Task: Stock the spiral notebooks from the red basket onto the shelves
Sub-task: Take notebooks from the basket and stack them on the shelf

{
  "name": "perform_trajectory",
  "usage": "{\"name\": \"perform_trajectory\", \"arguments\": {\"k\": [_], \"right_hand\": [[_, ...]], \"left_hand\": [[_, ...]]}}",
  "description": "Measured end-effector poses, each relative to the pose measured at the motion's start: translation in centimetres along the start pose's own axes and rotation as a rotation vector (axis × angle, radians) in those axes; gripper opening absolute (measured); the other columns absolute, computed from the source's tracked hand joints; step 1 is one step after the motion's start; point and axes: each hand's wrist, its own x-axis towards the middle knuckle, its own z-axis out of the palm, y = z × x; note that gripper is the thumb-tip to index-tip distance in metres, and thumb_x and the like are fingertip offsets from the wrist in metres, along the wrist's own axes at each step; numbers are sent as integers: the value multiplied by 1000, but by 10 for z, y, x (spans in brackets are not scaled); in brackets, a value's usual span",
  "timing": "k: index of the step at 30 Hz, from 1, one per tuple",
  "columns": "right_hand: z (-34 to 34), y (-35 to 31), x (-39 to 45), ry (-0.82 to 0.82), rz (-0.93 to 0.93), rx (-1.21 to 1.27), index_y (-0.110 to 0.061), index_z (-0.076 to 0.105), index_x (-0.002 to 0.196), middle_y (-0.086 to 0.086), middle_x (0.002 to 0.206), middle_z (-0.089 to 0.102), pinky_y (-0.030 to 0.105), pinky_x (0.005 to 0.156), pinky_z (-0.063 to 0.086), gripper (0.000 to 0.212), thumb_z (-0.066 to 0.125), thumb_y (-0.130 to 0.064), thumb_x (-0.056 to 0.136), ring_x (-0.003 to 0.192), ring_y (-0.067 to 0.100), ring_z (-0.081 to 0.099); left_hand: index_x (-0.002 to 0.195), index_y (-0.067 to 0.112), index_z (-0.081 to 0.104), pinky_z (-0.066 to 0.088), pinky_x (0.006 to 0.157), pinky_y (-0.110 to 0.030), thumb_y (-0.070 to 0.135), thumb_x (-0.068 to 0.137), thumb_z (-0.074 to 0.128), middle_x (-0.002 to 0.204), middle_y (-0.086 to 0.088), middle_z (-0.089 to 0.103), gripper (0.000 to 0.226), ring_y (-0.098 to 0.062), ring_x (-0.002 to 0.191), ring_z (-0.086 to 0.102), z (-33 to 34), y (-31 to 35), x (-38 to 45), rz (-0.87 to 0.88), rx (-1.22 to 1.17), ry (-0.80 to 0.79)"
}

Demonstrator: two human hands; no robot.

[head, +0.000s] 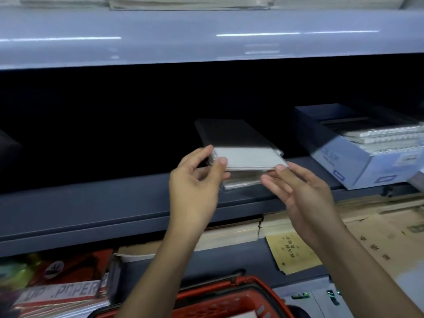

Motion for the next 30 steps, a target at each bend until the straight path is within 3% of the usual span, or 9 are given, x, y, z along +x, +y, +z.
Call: {"name": "perform_trajectory", "arguments": {"k": [3, 6, 8, 10, 13, 16, 21, 25, 30], "right_hand": [[-4, 6, 0, 51, -105, -41, -1, 60, 123, 11, 88, 75, 32, 81, 60, 33, 67, -10, 92, 87, 27, 77], [0, 10, 11, 130, -154, -101, -7, 65, 119, 7, 77, 71, 27, 72, 61, 28, 70, -12, 92, 78, 24, 77], [6, 12, 23, 163, -164, -129, -9, 66, 118, 11, 77, 69, 26, 65, 61, 26, 70, -12, 92, 70, 24, 76], [11, 14, 34, 185, -163, -140, -10, 67, 119, 14, 76, 67, 26, 60, 60, 27, 70, -12, 92, 63, 24, 74], [18, 16, 50, 216, -142, -136, -14, 64, 118, 15, 72, 65, 28, 54, 59, 25, 69, -14, 93, 57, 25, 71], [20, 16, 62, 228, -118, -136, -17, 61, 119, 14, 67, 62, 29, 49, 58, 26, 67, -14, 95, 49, 22, 68], [15, 14, 50, 208, -152, -181, -17, 51, 140, 13, 72, 66, 34, 58, 61, 49, 68, -23, 95, 57, 24, 70], [7, 18, 7, 161, -238, -271, -22, 51, 140, 10, 71, 68, 39, 62, 62, 46, 65, -26, 97, 57, 25, 69], [-3, 39, -50, 9, -253, -459, -26, 60, 131, 9, 82, 73, 35, 58, 61, 35, 65, -28, 96, 66, 24, 71]], "left_hand": [[128, 19, 65, 57, 78, -17, 22, 88, 75, 134, 5, 62, 42, -11, 87, 75, 1, -11, -2, 82, 79, 18], [122, 19, 71, 59, 75, -24, 24, 86, 77, 128, 14, 64, 37, -4, 73, 71, 7, -16, 6, 148, 140, 87], [117, 17, 73, 51, 66, -14, 25, 86, 77, 118, 11, 69, 32, 0, 53, 58, 13, -20, 13, 166, 178, 150], [114, 15, 74, 47, 64, -12, 25, 86, 77, 97, 6, 71, 30, 0, 52, 51, 19, -24, 20, 166, 177, 202], [97, 30, 73, 45, 63, -19, 29, 86, 77, 66, 6, 55, 11, -4, 55, 47, 31, -29, 29, 138, 139, 216], [74, 40, 61, 41, 59, -29, 30, 87, 77, 57, 8, 43, 23, -10, 55, 40, 36, -31, 37, 138, 160, 222], [108, 40, 65, 56, 61, -34, 34, 90, 73, 58, -10, 61, 21, -38, 58, 59, 27, -30, 25, 141, 126, 181], [119, 38, 67, 58, 68, -25, 35, 89, 73, 54, 3, 59, 30, -34, 58, 64, 8, -28, -1, 129, 126, 127], [120, 33, 68, 53, 57, -21, 31, 89, 73, 53, -18, 60, 32, -32, 56, 65, -19, -27, -43, 77, 104, 93]]}}
